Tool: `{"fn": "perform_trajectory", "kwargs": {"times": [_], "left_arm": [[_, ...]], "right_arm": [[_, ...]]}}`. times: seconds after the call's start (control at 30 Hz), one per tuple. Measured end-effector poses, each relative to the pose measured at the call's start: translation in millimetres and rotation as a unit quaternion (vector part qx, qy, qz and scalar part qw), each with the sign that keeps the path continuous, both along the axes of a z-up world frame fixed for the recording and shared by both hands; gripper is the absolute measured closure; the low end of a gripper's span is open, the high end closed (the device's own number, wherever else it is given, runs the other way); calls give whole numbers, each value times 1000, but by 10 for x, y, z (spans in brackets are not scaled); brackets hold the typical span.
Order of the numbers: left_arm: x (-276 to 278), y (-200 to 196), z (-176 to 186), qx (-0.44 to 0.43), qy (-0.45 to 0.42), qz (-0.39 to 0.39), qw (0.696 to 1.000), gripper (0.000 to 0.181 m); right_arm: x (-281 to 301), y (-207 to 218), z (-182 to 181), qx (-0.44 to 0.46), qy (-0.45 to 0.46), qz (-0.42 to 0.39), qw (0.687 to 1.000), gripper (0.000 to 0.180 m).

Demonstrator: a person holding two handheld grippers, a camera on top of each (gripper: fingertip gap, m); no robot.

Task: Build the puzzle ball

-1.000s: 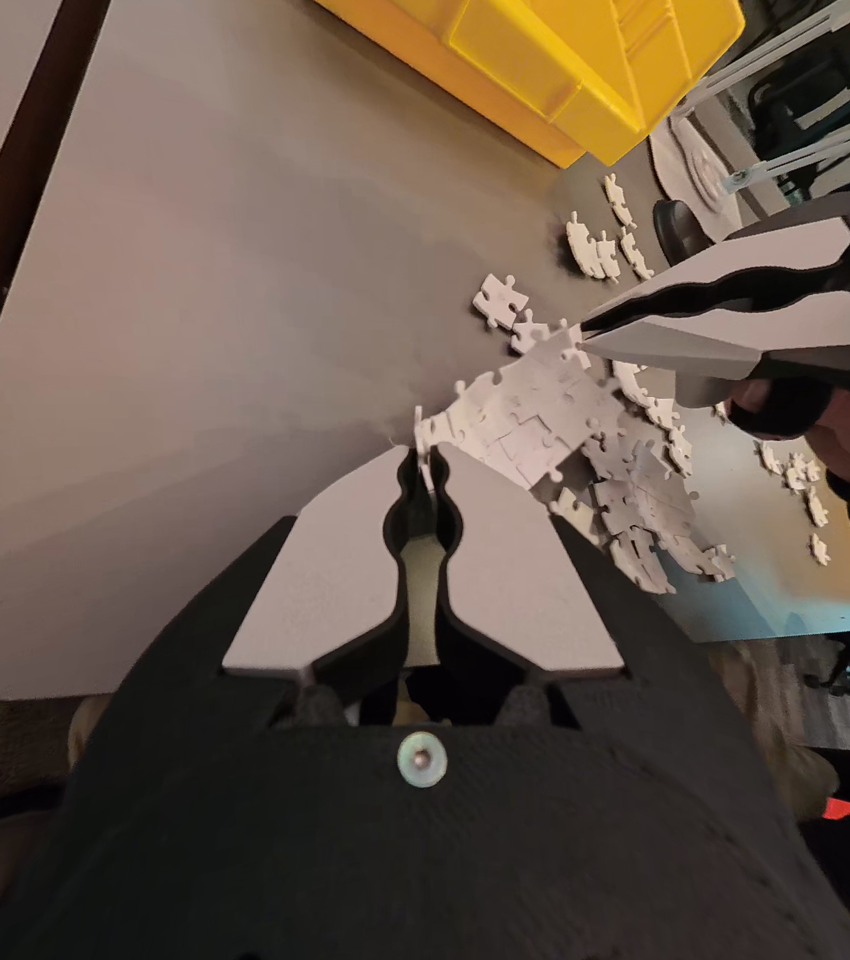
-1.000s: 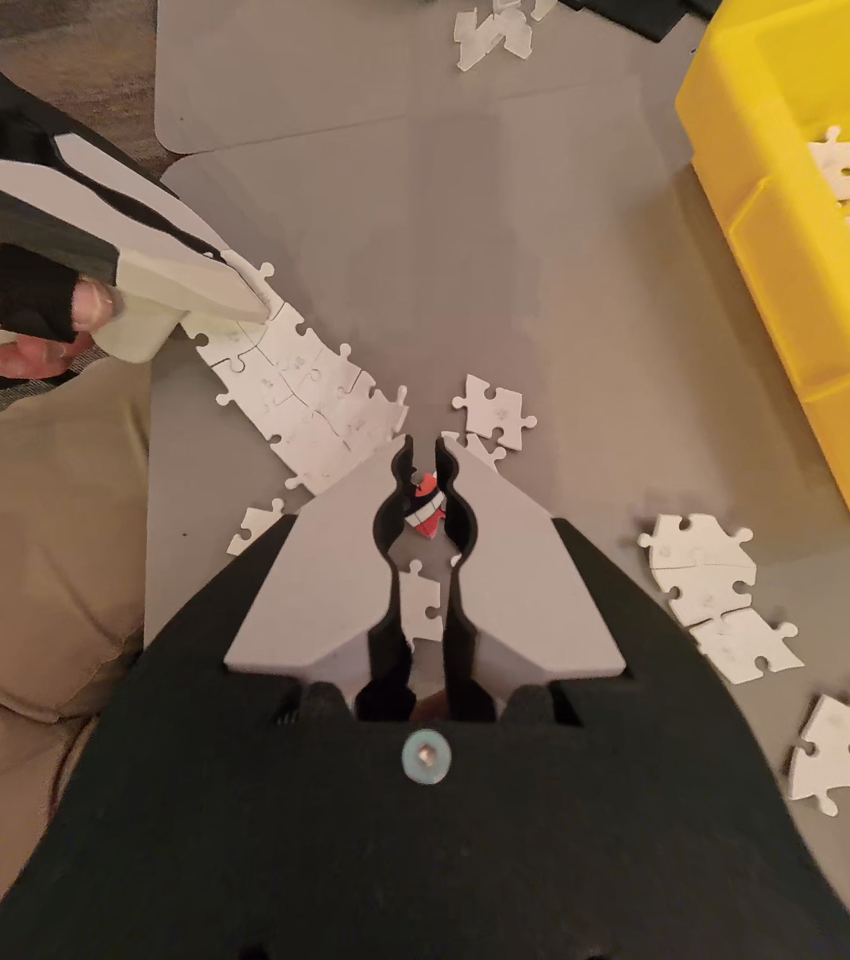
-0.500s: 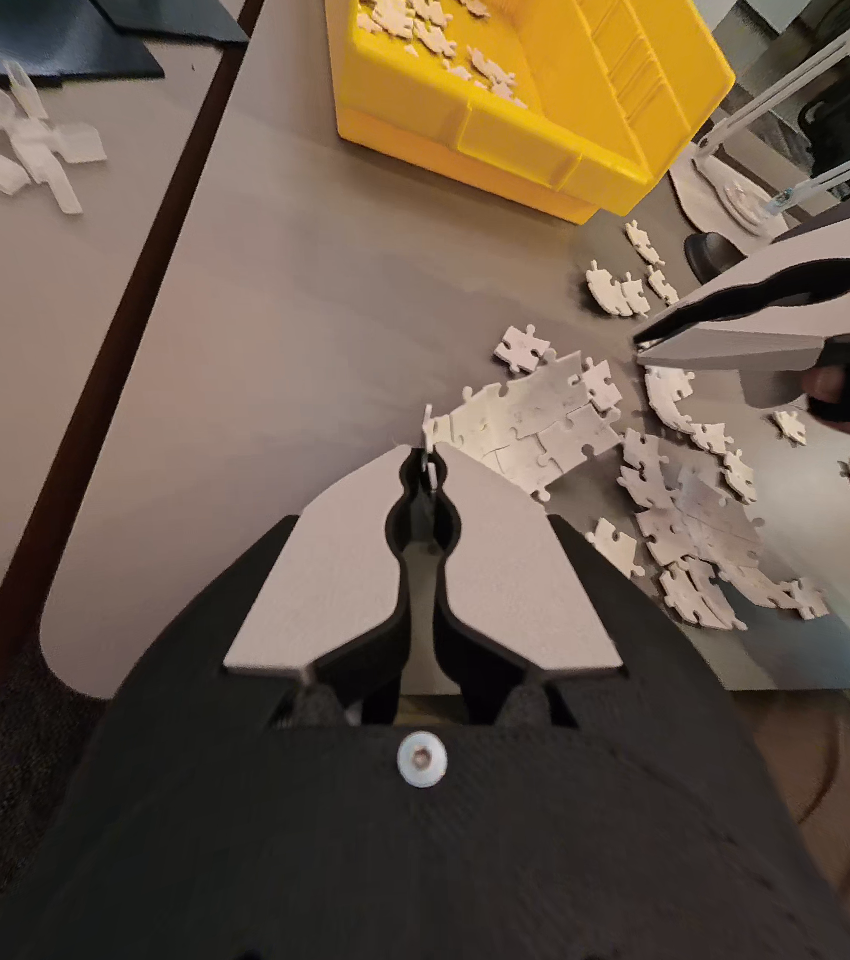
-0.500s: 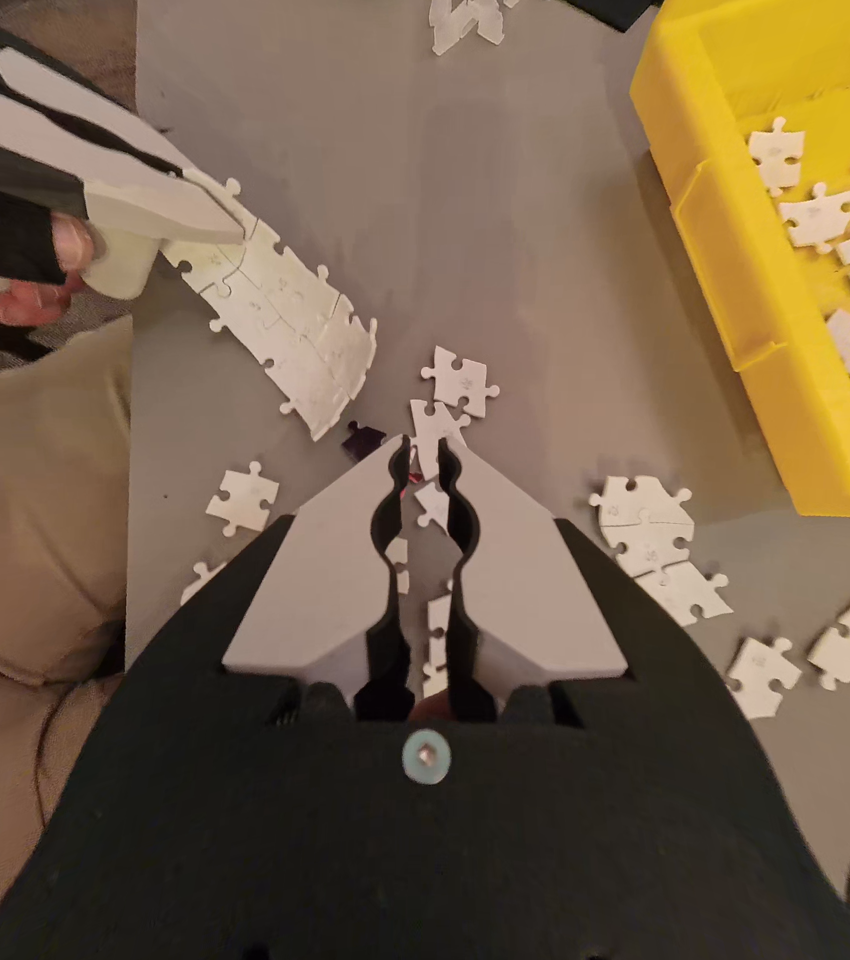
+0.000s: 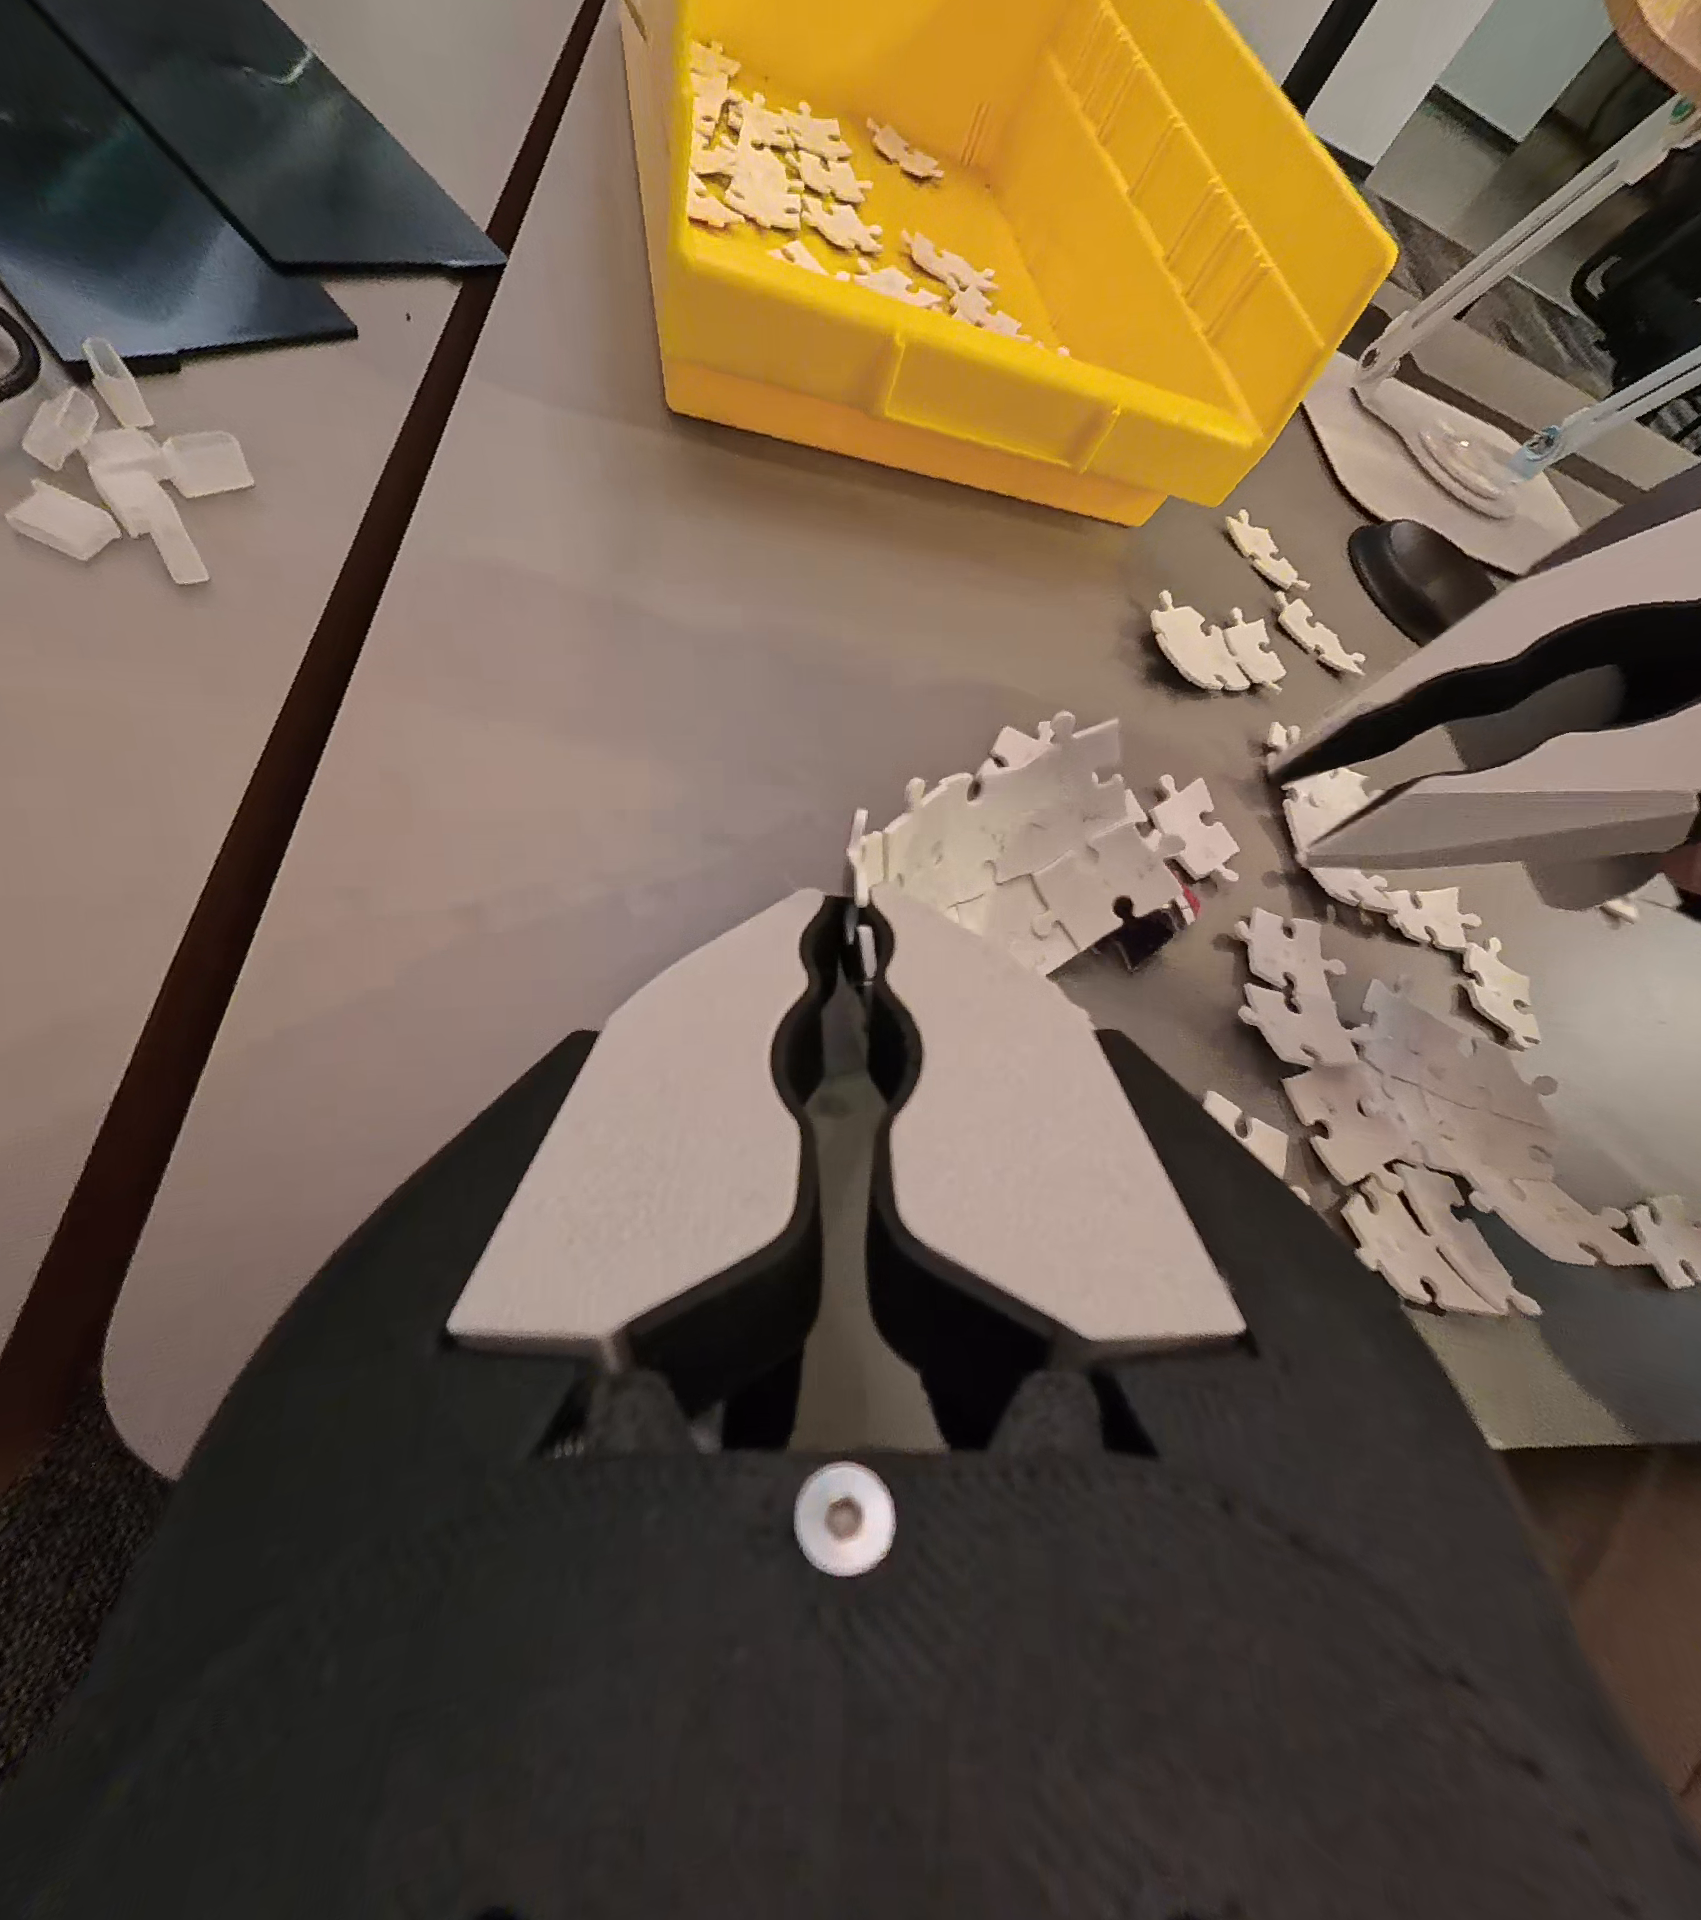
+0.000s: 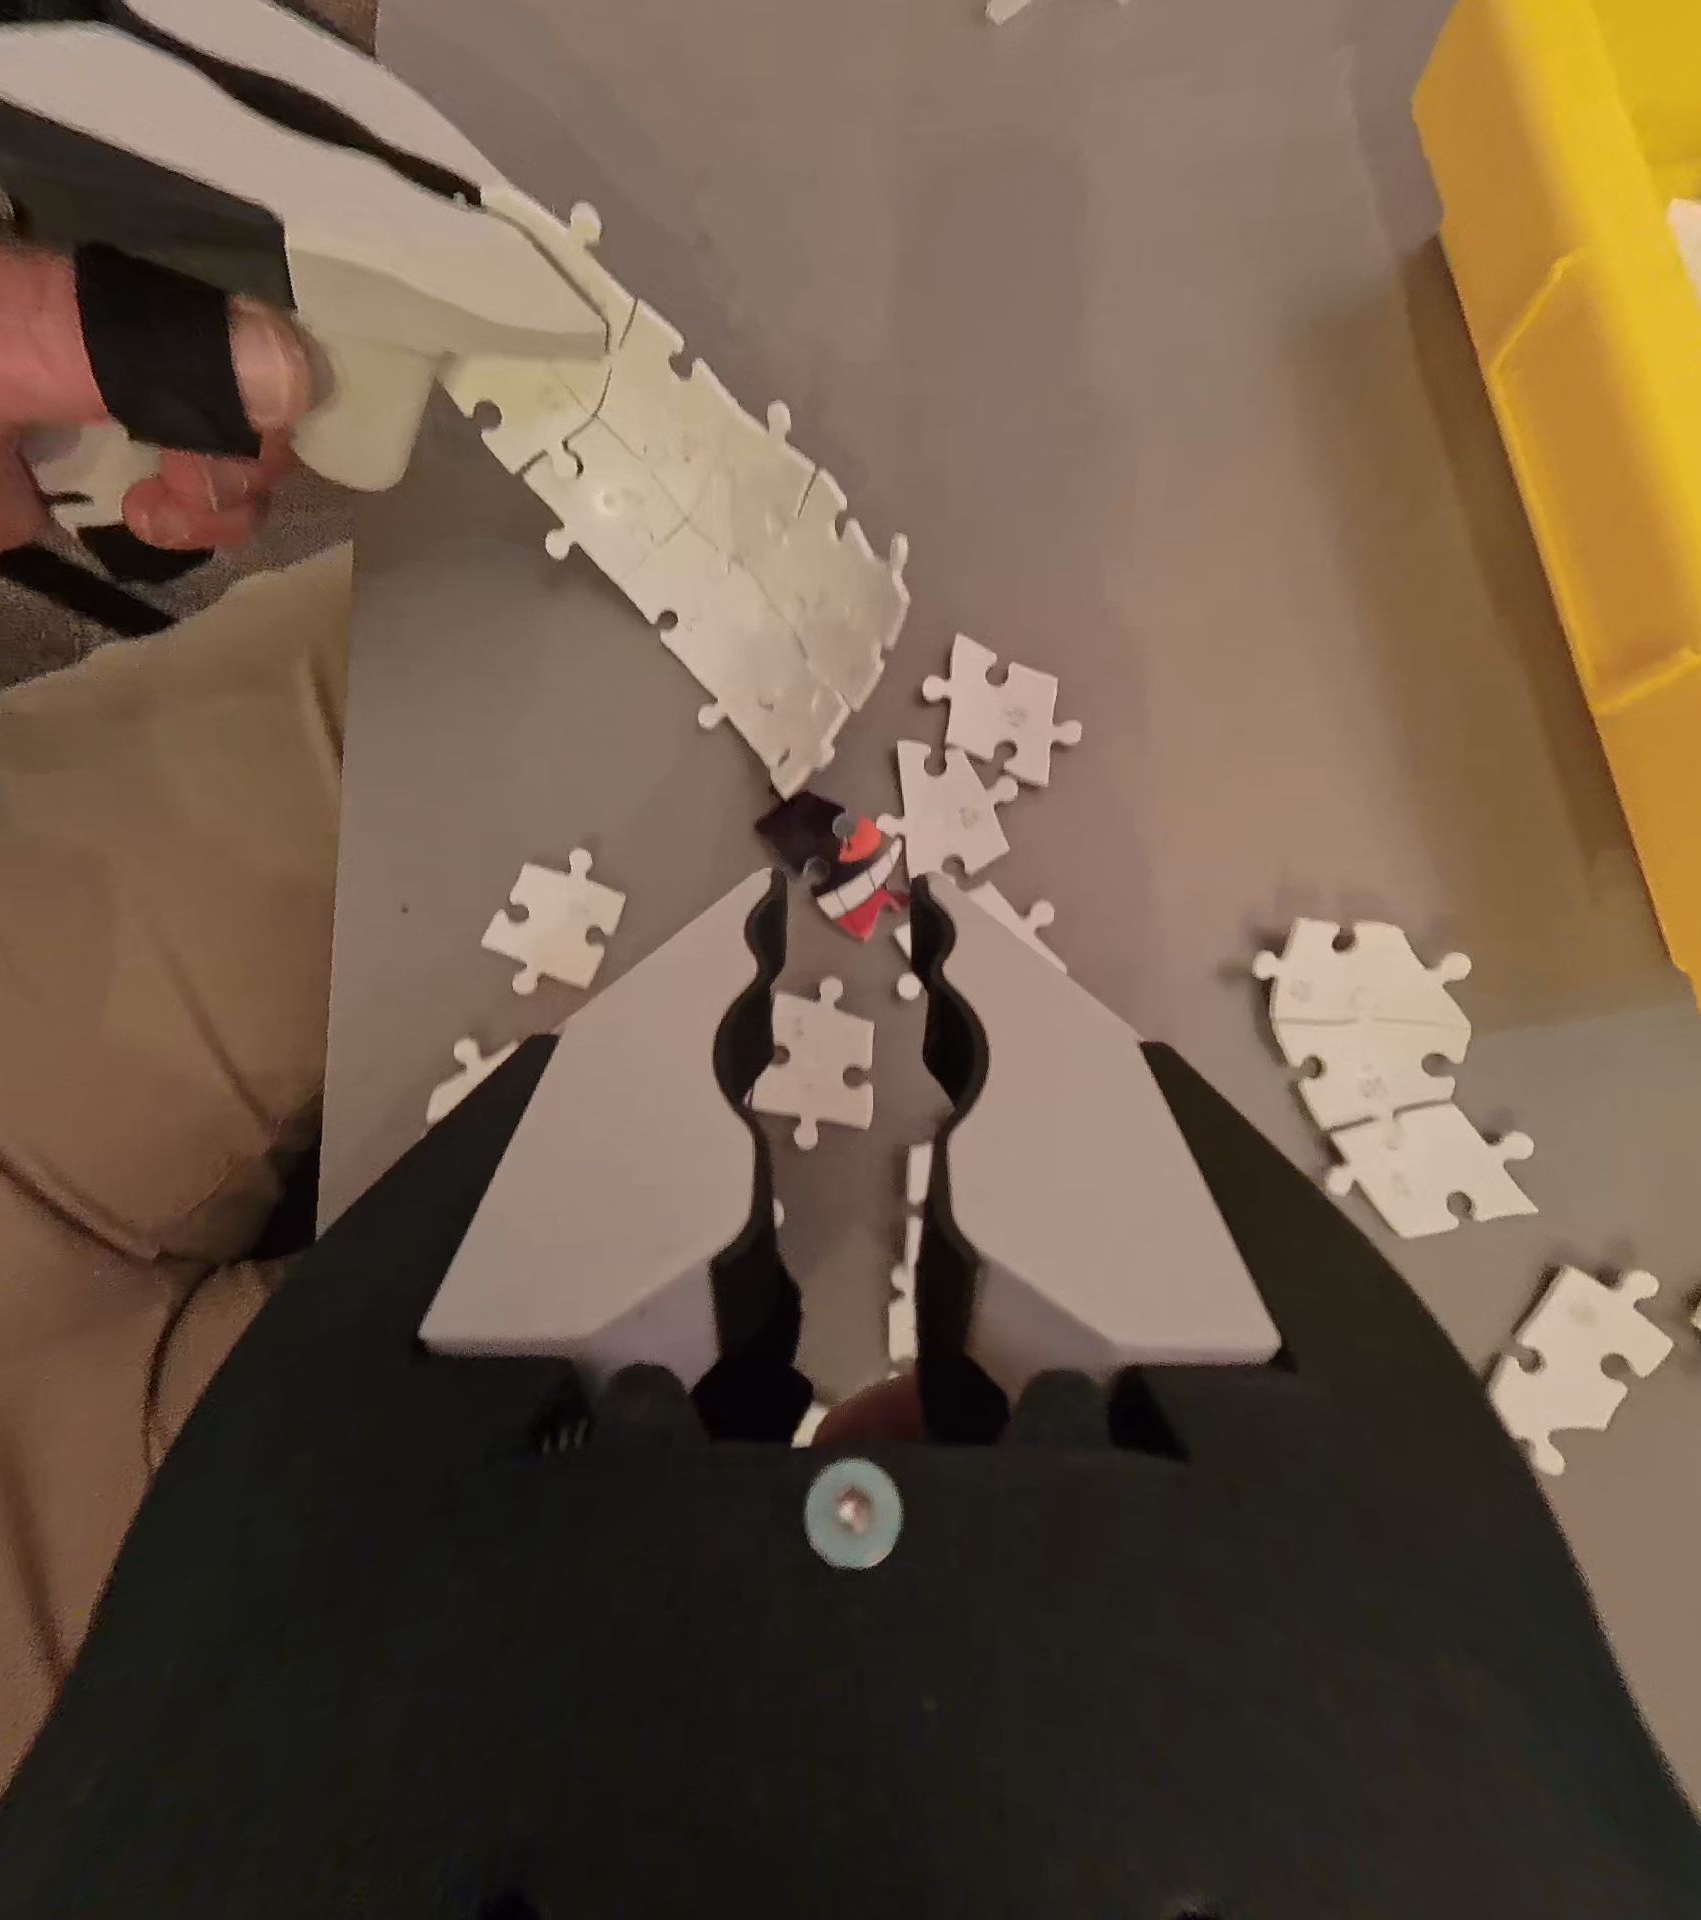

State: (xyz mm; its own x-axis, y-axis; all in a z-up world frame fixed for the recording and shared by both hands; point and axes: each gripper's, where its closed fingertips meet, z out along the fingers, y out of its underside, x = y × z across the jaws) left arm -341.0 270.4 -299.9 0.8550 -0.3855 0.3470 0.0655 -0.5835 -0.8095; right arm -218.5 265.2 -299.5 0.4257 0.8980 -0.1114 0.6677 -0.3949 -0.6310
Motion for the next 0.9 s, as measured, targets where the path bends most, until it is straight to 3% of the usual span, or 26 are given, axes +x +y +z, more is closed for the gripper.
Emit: {"fn": "perform_trajectory", "kwargs": {"times": [0.4,0.9], "left_arm": [[28,28,-6,-2,-14,-1,1000,178],[41,29,-5,0,-16,-1,1000,178]], "right_arm": [[300,-327,-232,-51,-90,65,993,156],[271,-239,-424,-19,-122,49,991,153]]}}
